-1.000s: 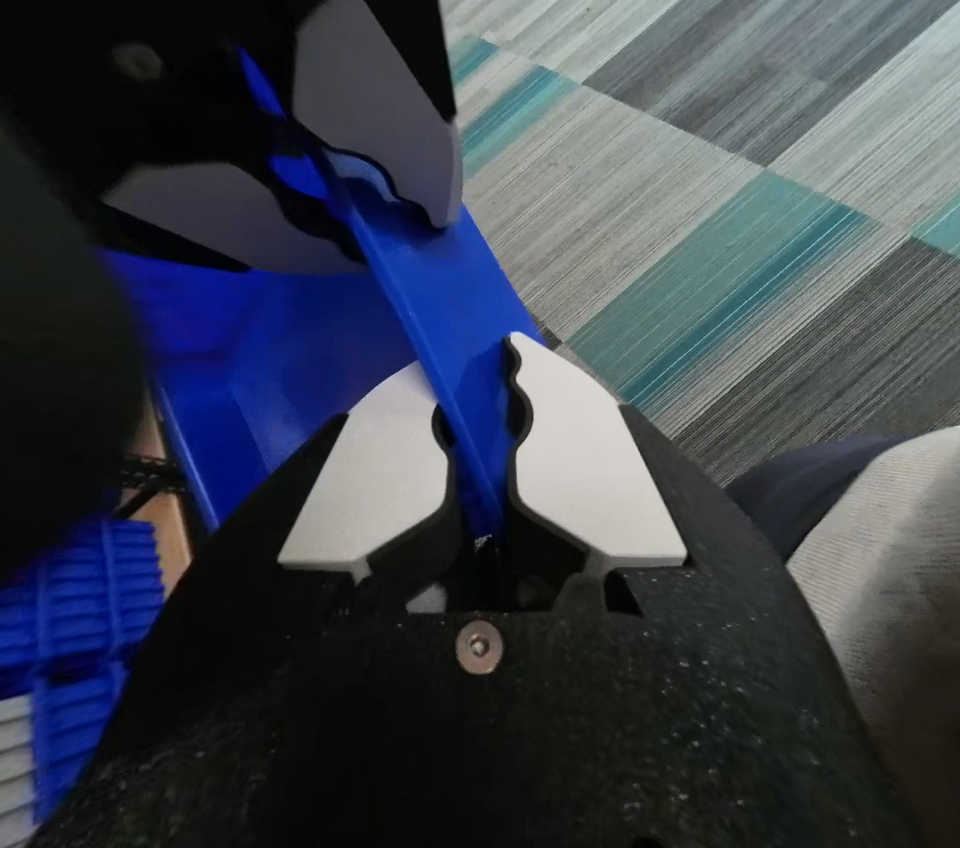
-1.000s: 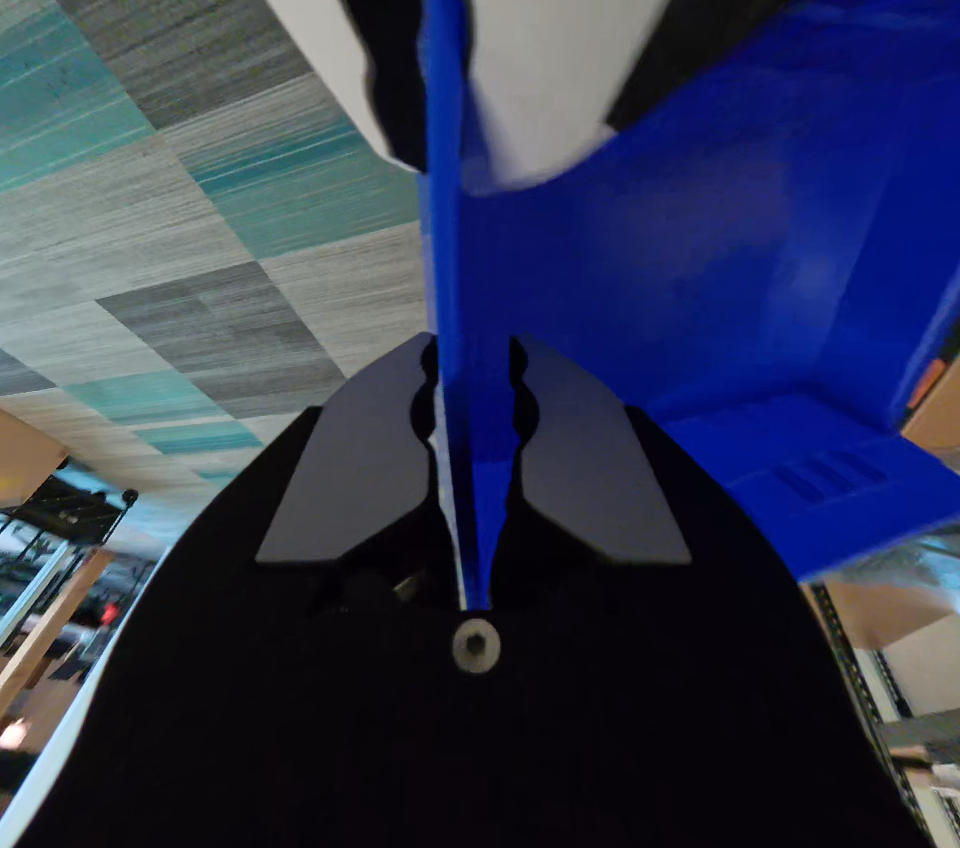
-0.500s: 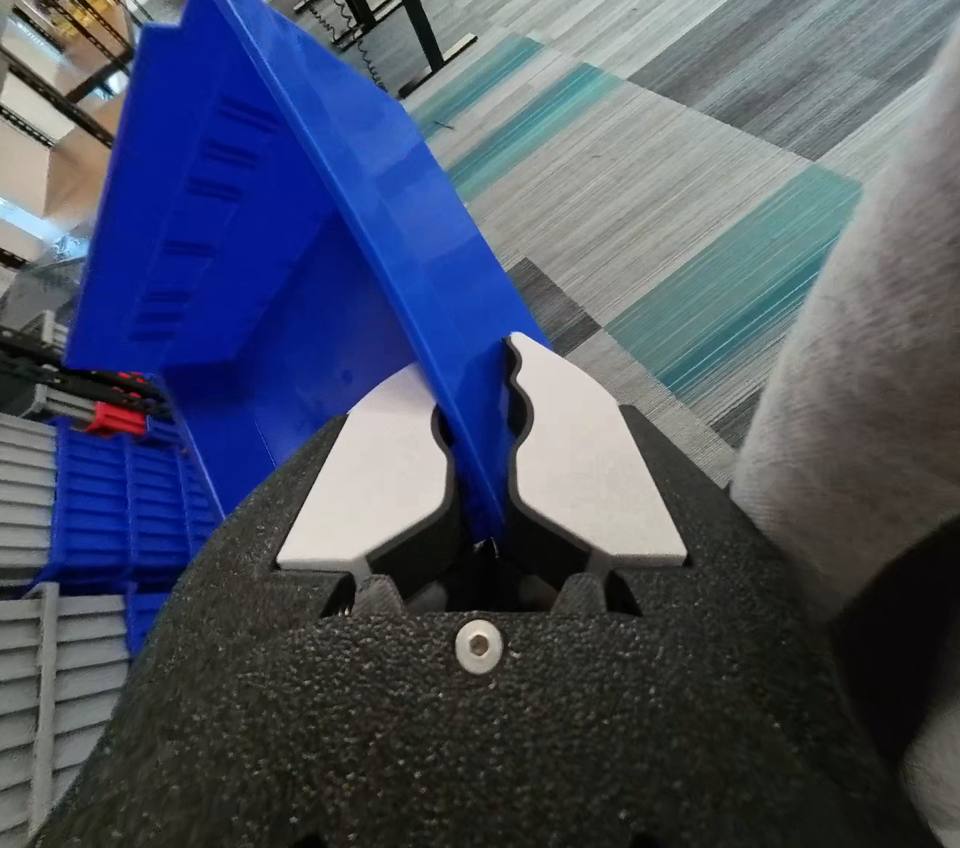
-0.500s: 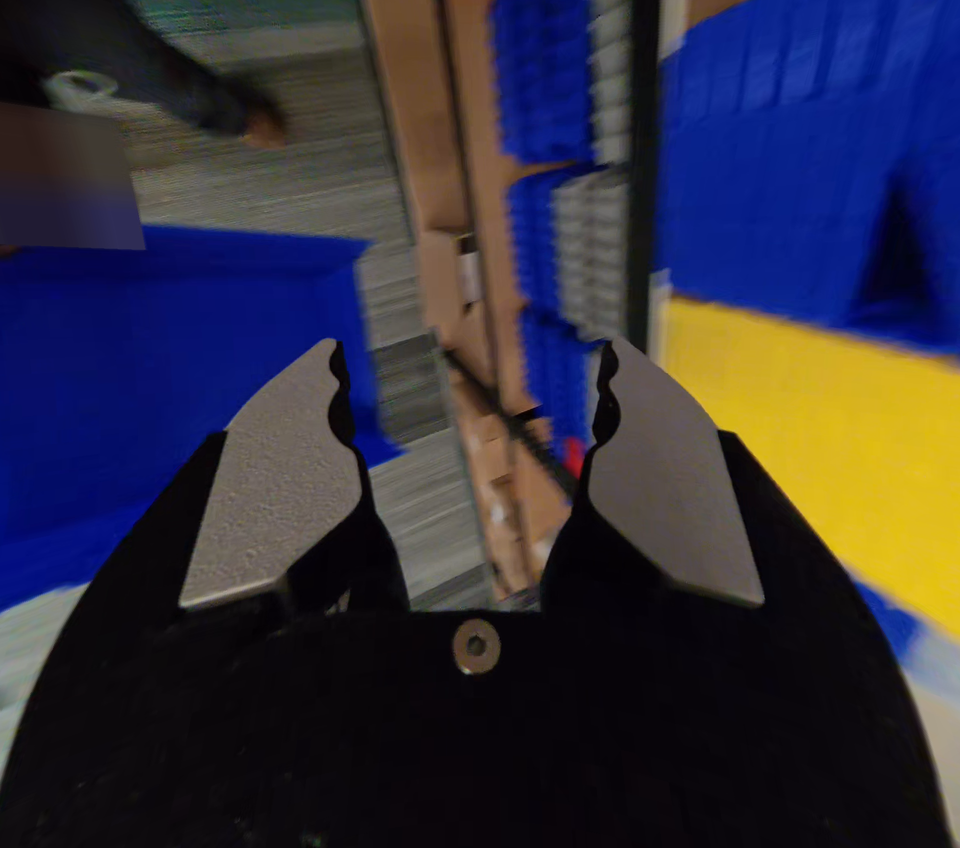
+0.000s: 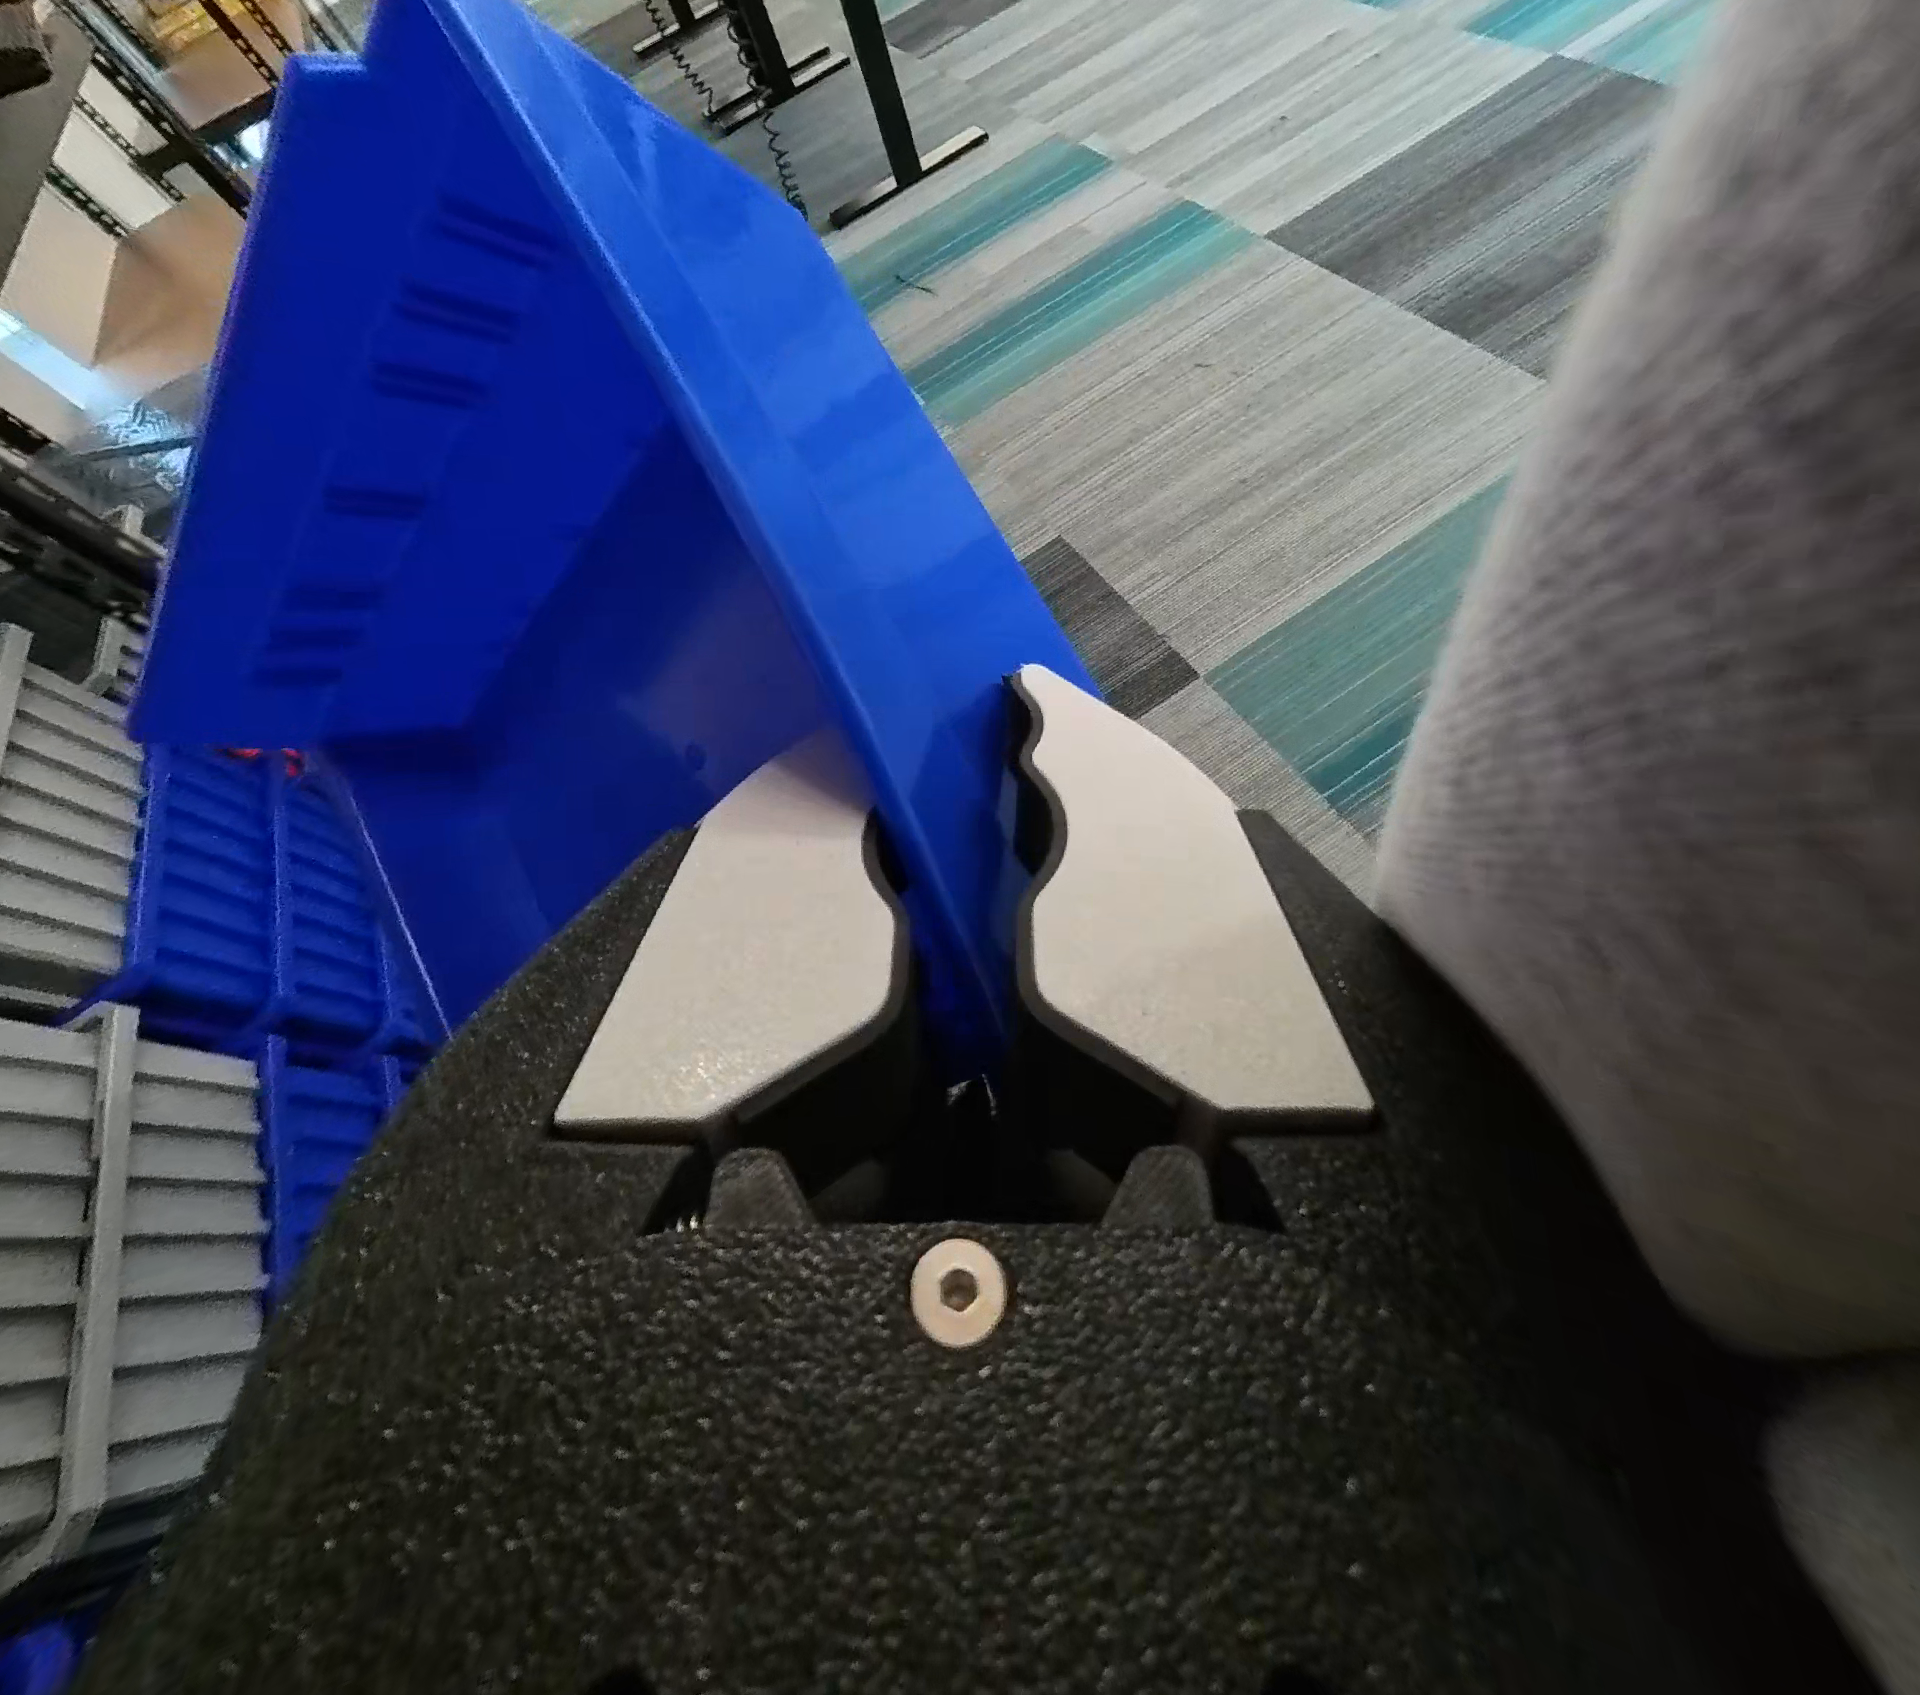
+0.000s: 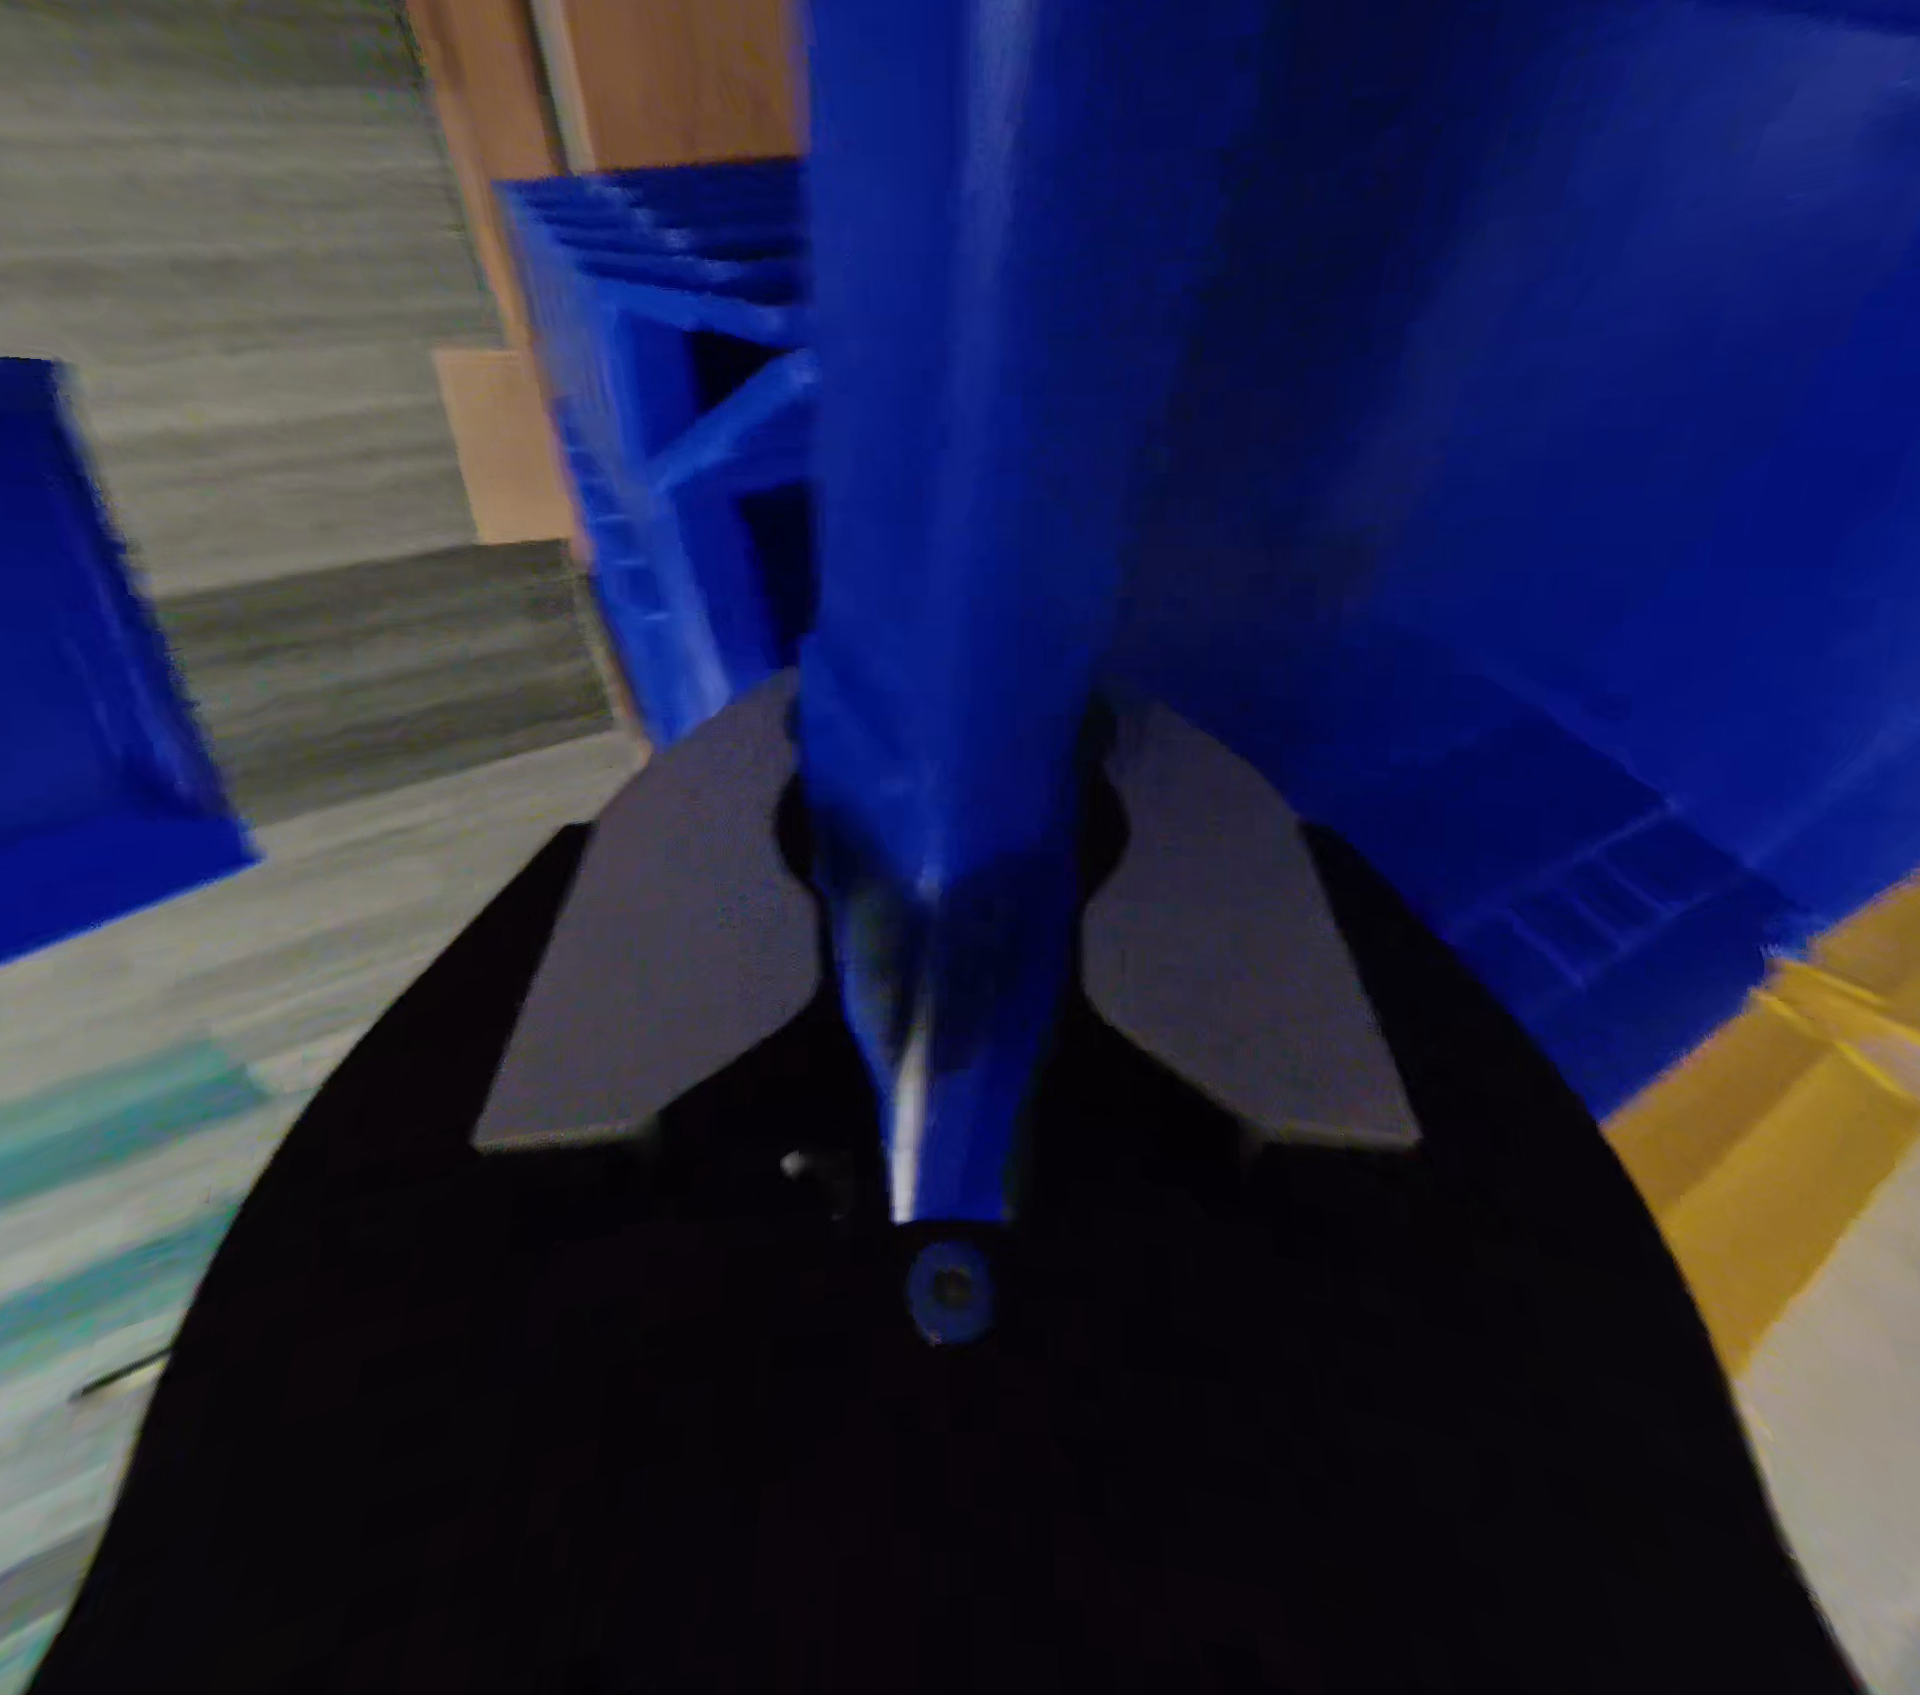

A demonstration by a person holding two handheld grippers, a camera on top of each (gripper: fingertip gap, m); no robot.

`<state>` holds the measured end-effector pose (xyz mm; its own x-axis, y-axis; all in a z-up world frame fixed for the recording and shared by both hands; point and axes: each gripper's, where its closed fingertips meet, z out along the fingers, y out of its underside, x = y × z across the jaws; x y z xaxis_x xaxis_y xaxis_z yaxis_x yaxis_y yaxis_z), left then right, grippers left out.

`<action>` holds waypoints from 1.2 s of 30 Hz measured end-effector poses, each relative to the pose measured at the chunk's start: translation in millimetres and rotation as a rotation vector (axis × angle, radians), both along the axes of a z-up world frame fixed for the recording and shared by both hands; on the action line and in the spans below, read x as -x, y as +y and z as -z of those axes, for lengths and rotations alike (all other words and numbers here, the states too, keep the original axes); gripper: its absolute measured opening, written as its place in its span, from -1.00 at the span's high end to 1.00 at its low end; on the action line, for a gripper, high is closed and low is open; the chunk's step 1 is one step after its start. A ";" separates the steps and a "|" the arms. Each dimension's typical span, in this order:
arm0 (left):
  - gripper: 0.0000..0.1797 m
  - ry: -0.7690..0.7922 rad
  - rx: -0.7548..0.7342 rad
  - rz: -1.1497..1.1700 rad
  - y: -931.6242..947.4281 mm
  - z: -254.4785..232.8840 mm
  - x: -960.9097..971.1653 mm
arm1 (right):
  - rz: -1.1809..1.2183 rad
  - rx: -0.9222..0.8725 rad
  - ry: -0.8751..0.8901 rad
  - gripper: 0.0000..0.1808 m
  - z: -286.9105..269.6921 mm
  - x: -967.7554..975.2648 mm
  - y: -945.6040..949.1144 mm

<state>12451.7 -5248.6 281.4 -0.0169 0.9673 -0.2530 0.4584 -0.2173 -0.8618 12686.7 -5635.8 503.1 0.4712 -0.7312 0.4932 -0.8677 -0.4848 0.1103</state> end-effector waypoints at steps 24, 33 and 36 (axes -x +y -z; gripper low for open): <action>0.87 0.026 0.083 0.196 42.1 -16.6 53.5 | -0.007 0.292 -0.207 0.66 -133.9 155.3 154.2; 0.86 0.057 0.132 0.474 159.5 -18.8 166.4 | 0.379 0.373 -0.230 0.67 -73.4 409.3 391.7; 0.87 0.067 0.127 0.574 212.4 -15.7 217.6 | 0.613 0.380 -0.186 0.68 -36.0 508.7 483.1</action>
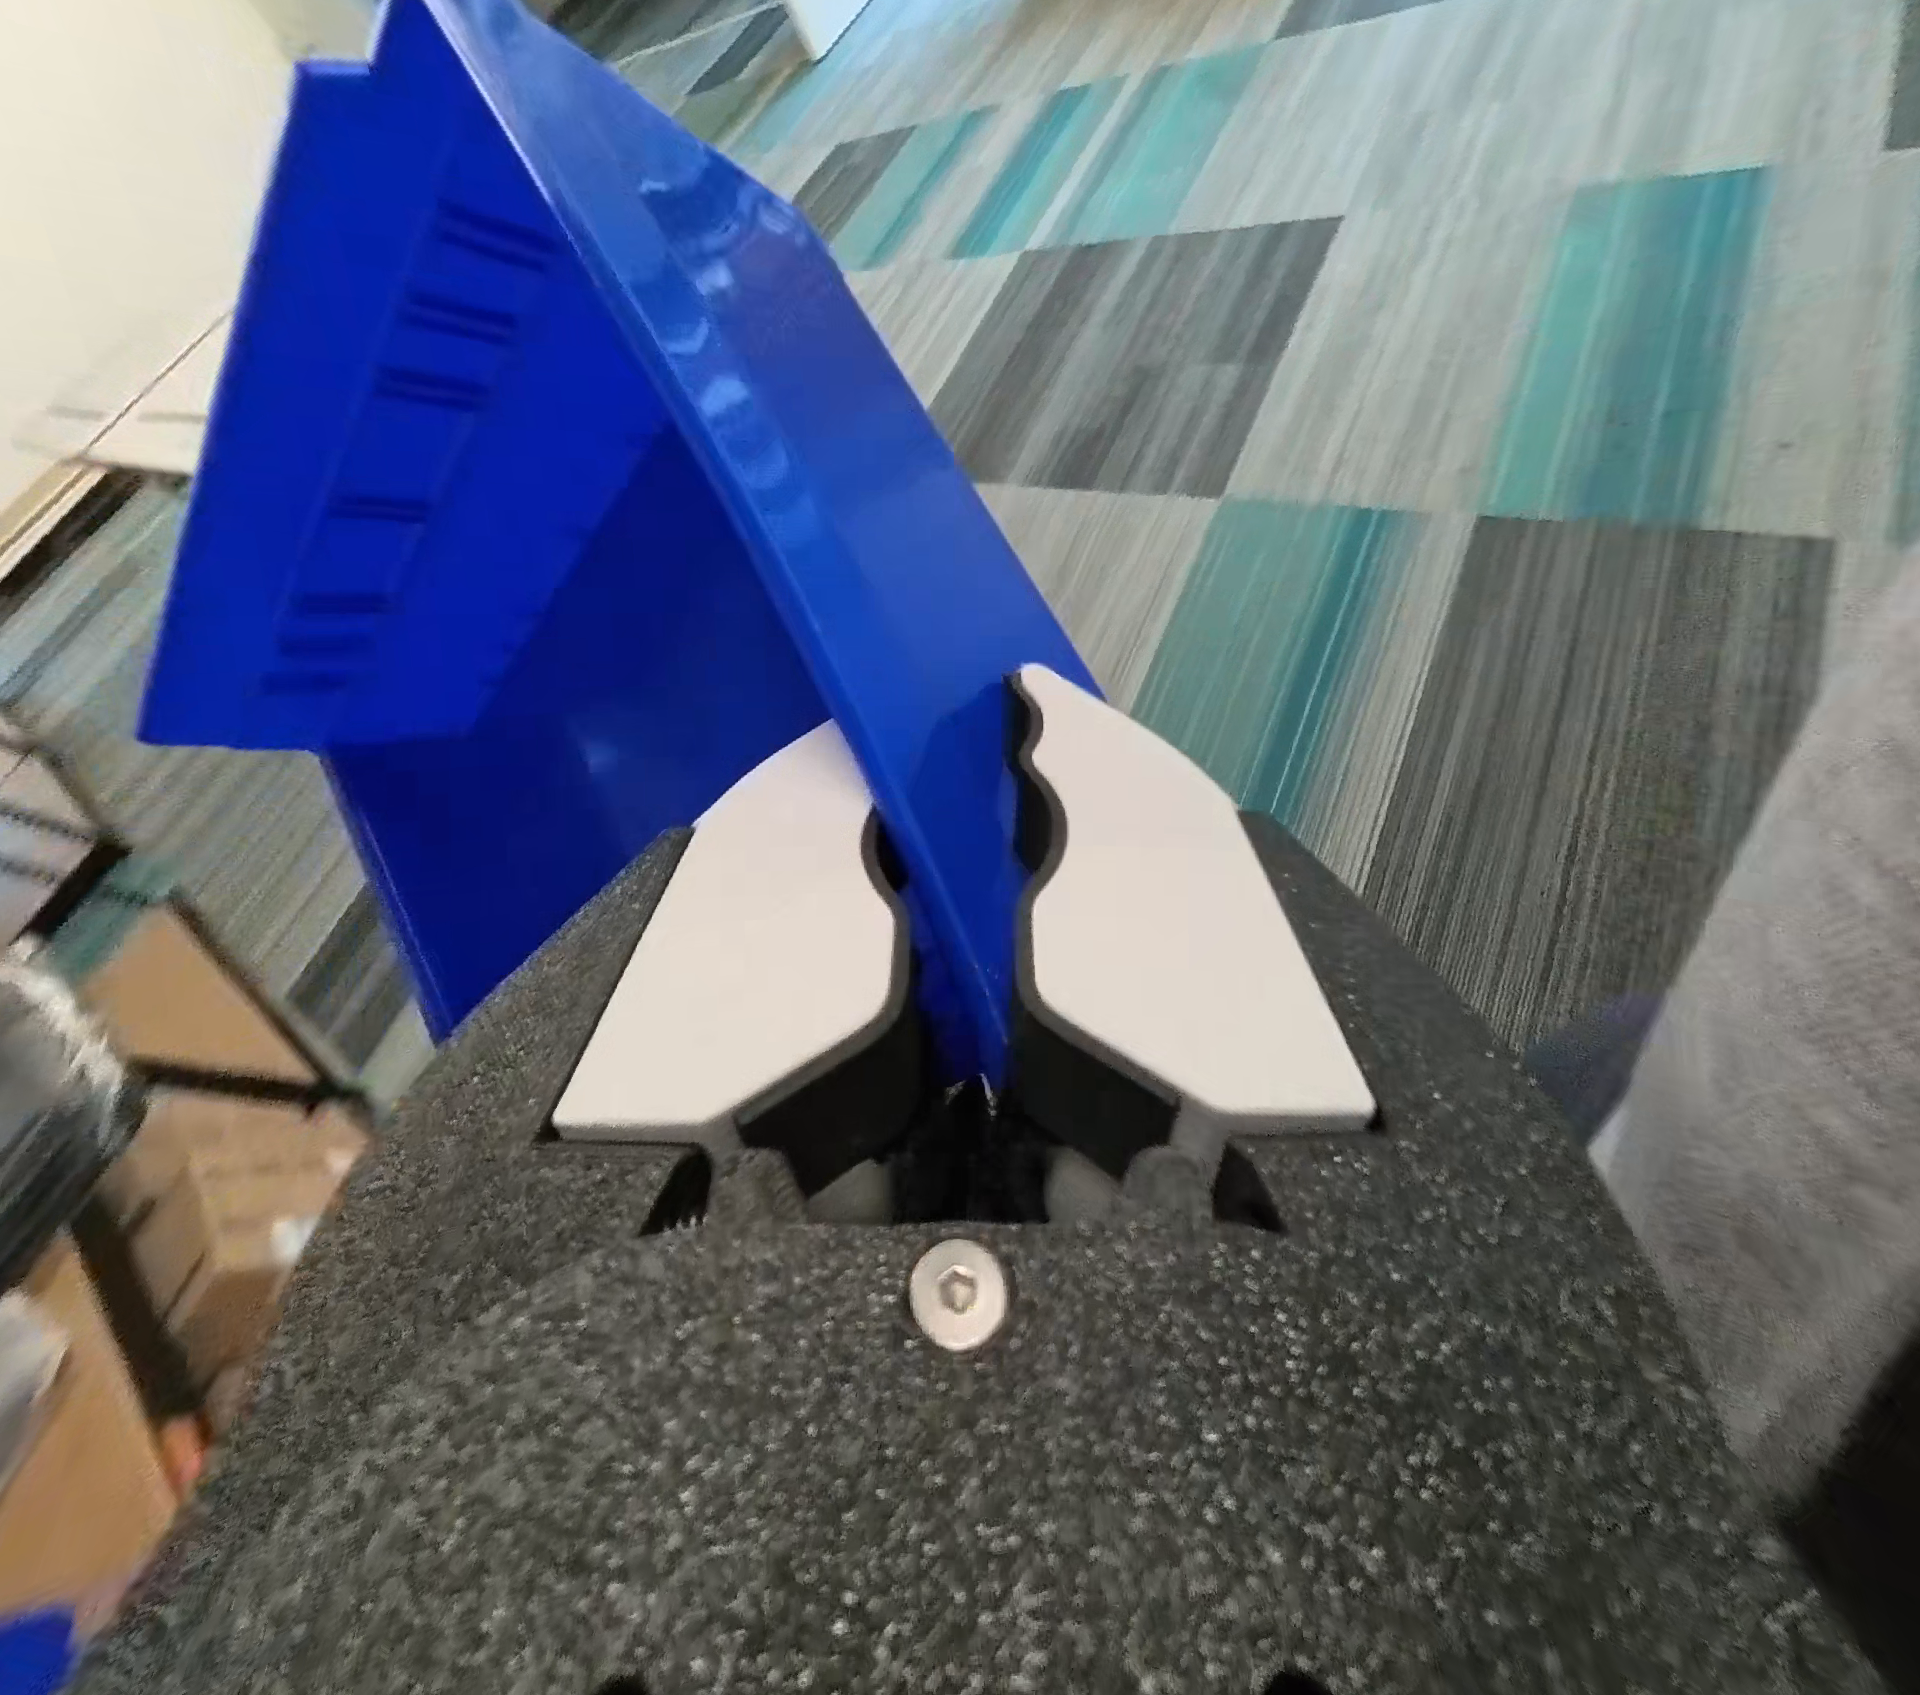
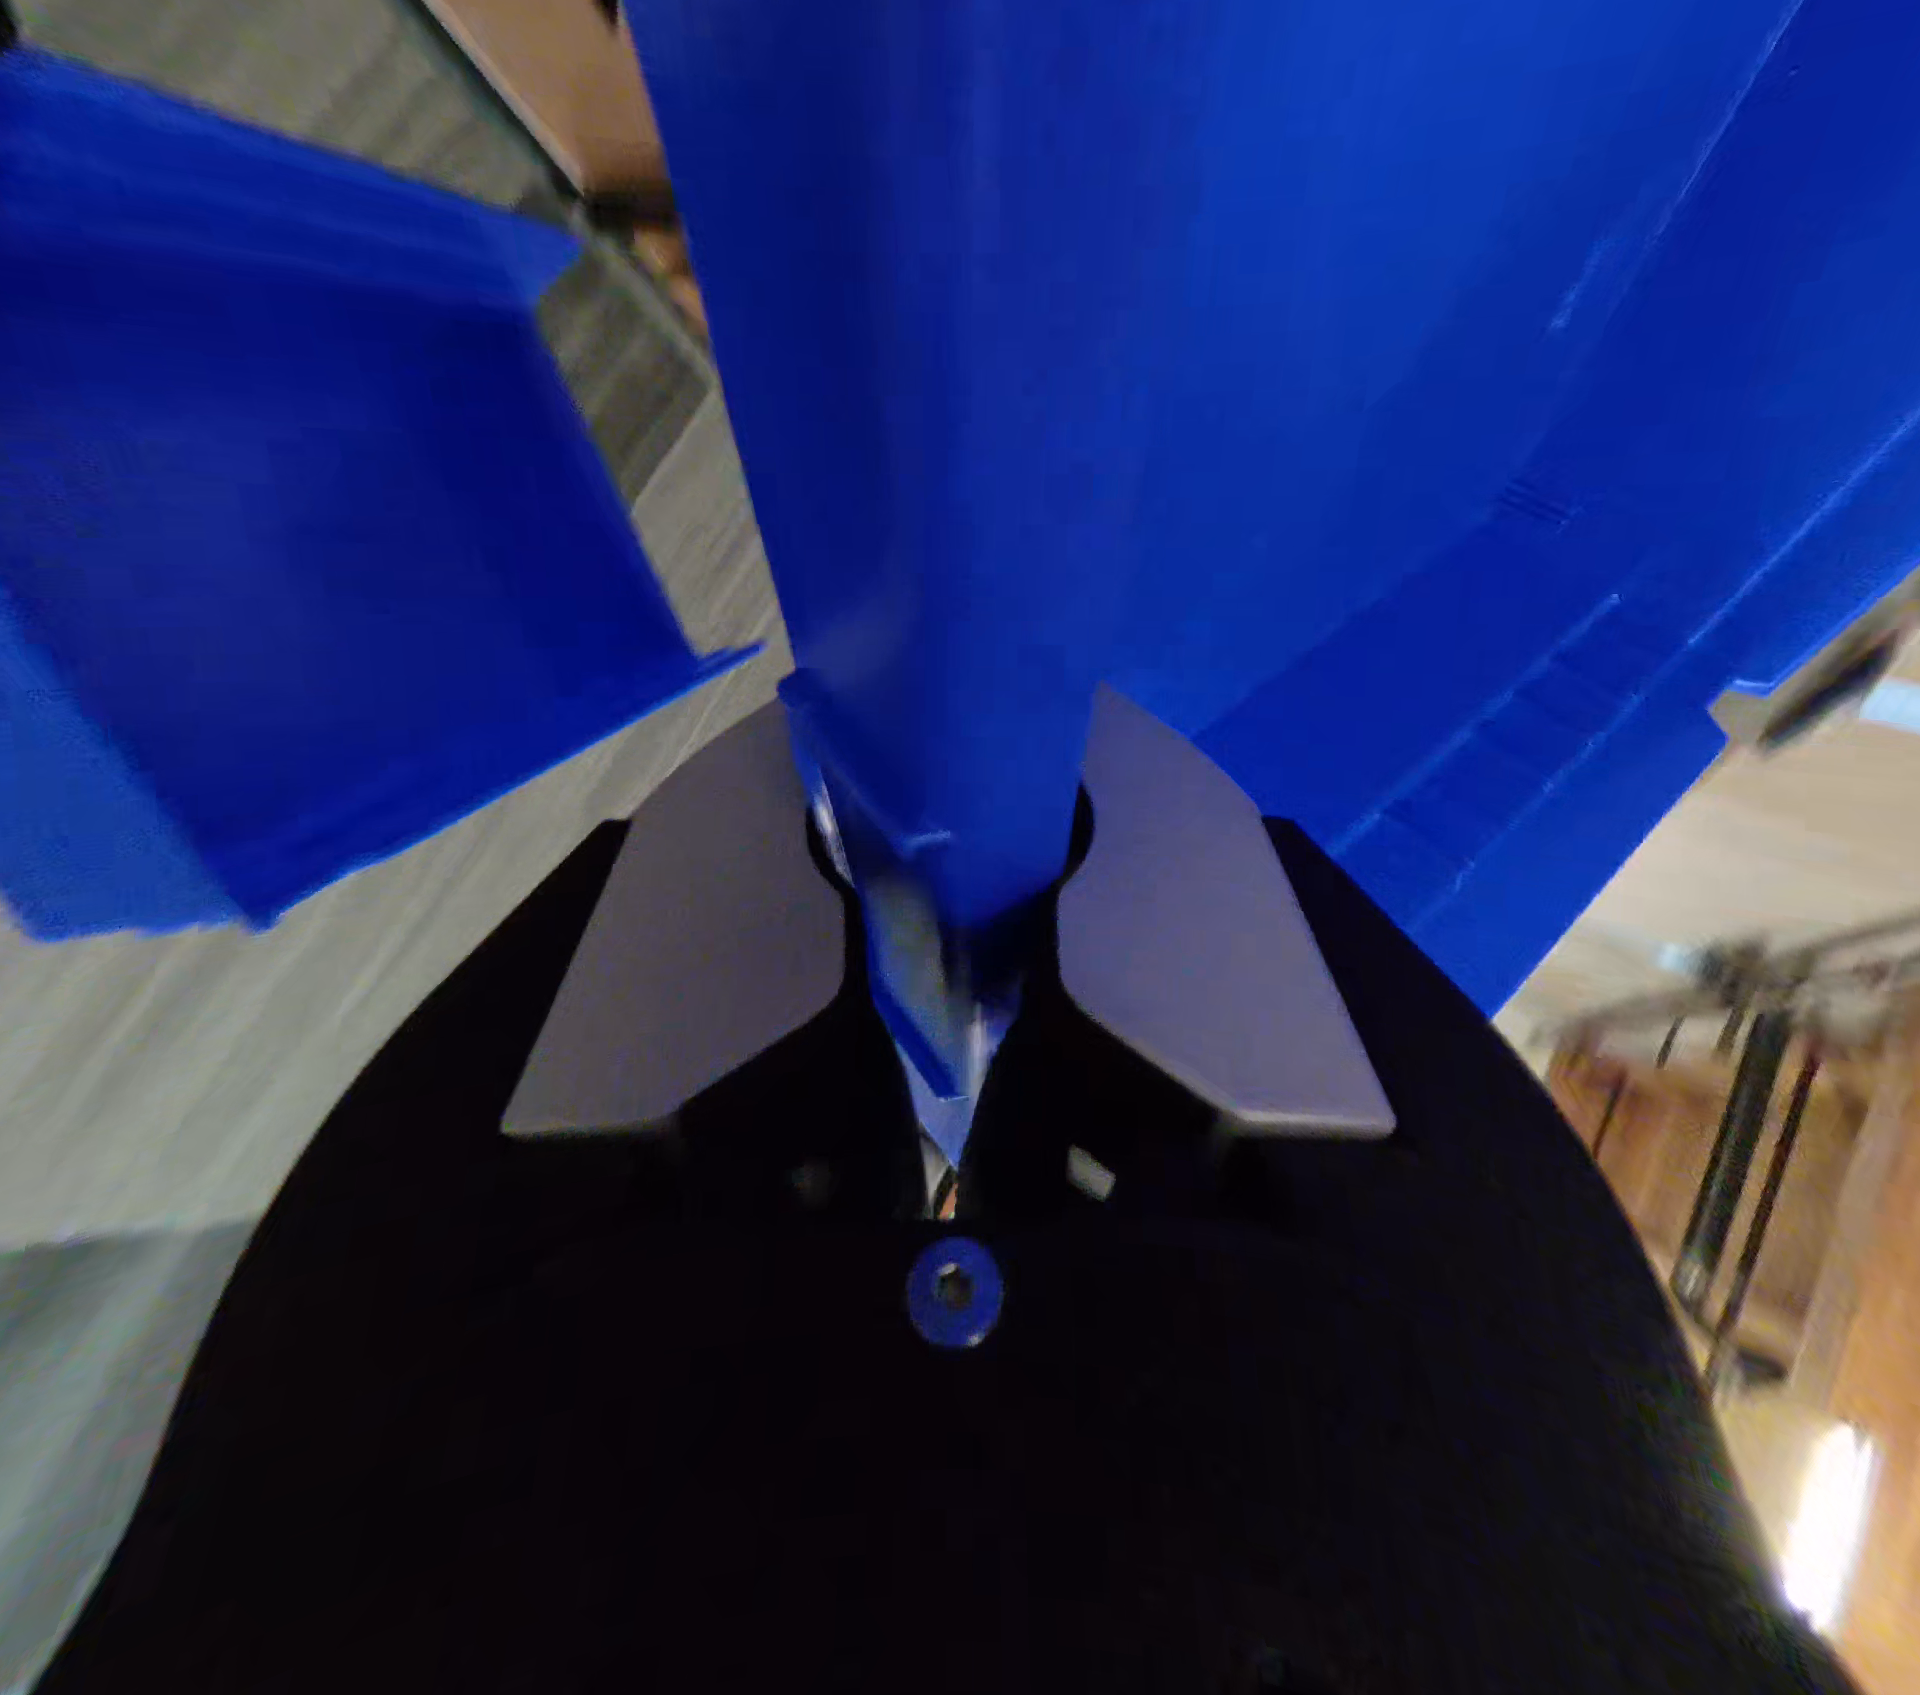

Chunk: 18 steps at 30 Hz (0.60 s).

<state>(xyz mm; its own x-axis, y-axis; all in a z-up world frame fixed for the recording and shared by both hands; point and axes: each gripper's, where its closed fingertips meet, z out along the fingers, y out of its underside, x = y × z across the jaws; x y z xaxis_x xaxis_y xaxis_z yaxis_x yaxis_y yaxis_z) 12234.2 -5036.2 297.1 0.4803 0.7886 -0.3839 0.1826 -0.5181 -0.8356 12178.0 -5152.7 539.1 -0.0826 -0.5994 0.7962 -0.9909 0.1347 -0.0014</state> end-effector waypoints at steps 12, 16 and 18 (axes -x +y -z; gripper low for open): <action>0.86 0.002 -0.019 0.486 227.9 15.4 204.5 | 0.879 -0.175 0.002 0.67 106.3 324.3 377.2; 0.86 -0.046 -0.046 0.673 290.7 30.6 279.3 | 1.092 -0.209 -0.036 0.67 135.2 408.4 480.6; 0.85 -0.049 -0.068 0.765 320.7 34.0 324.2 | 1.188 -0.227 -0.054 0.67 146.4 450.6 527.4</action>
